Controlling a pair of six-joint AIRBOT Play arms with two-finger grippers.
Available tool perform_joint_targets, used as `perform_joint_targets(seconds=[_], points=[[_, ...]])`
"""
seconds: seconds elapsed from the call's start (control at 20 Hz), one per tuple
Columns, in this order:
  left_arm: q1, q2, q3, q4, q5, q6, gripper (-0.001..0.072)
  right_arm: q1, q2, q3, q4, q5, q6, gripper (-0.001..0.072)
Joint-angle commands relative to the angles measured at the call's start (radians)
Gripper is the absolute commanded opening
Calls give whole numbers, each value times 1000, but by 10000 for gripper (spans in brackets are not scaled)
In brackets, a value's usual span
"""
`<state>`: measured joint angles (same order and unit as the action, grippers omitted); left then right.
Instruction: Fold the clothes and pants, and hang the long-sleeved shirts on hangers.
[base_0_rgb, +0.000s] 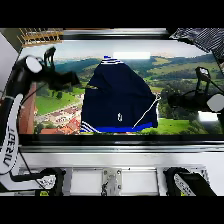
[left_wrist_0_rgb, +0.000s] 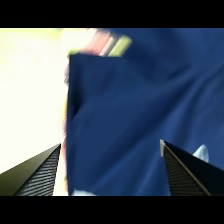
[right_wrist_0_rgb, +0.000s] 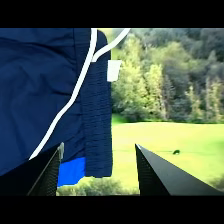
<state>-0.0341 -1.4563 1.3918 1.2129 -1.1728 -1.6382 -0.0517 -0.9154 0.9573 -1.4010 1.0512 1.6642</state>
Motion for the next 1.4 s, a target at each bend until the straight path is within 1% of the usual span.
perform_joint_targets(seconds=[0.0, 0.15, 0.3, 0.4, 0.5, 0.65, 0.75, 0.8, 0.85, 0.9, 0.95, 1.0, 1.1, 1.2, 1.25, 1.3, 1.35], points=[[75, 167, -434, -13, 67, 32, 684, -15, 82, -1, 17, 4, -18, 488], [95, 243, -702, -137, 196, 35, 684, -15, 89, -2, 40, 4, -18, 488], [80, 246, -800, -245, 263, 57, 684, -15, 89, -2, 69, 4, -19, 489], [45, 245, -813, -300, 299, 72, 684, -15, 89, -2, 80, 4, -18, 488], [-2, 226, -810, -307, 323, 71, 683, -14, 90, -2, 81, 4, -18, 489], [-51, 139, -761, -320, 278, 68, 683, -15, 90, -2, 90, 5, -18, 488], [-80, 97, -723, -323, 275, 68, 682, -15, 90, -2, 93, 21, -18, 490], [-97, 84, -708, -323, 277, 67, 576, -15, 90, -2, 93, 34, -18, 491], [-114, 76, -698, -322, 278, 68, 311, -18, 89, -3, 92, 48, -18, 492], [-132, 70, -689, -322, 279, 70, 81, -26, 89, -11, 92, 63, -18, 494], [-145, 70, -677, -314, 278, 72, 7, -43, 89, -29, 92, 80, -18, 498], [-149, 72, -665, -314, 275, 72, 6, -71, 89, -63, 92, 98, -8, 529], [-149, 100, -647, -314, 278, 82, 7, -135, 90, -171, 97, 106, 70, 529], [-149, 135, -649, -314, 279, 88, 7, -177, 84, -304, 132, 66, 127, 545], [-149, 151, -657, -314, 278, 91, 7, -189, 74, -376, 187, 19, 137, 633], [-149, 163, -667, -314, 278, 101, 7, -193, 61, -439, 252, -45, 143, 685], [-145, 174, -681, -312, 281, 106, 7, -193, 45, -490, 322, -116, 143, 685]])
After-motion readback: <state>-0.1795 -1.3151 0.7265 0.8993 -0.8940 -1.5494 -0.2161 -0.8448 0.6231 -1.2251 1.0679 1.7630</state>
